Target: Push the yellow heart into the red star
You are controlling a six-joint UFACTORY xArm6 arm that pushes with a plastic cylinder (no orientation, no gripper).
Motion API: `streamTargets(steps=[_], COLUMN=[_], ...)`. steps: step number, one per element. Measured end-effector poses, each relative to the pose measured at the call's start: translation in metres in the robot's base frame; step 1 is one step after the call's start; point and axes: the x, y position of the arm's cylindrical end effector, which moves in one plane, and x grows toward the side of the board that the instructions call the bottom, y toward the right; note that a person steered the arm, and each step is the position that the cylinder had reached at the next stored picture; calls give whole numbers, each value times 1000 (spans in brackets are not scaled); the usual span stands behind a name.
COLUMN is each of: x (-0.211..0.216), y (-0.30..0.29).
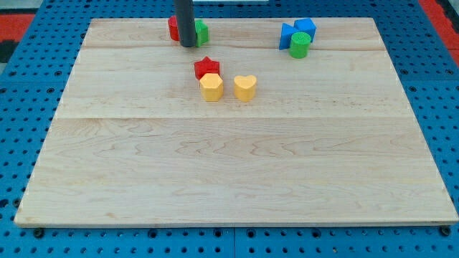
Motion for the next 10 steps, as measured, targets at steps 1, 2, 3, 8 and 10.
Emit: streamTargets(steps=[1,2,3,8,10], x=[16,51,111,74,75], y=[41,103,144,31,2])
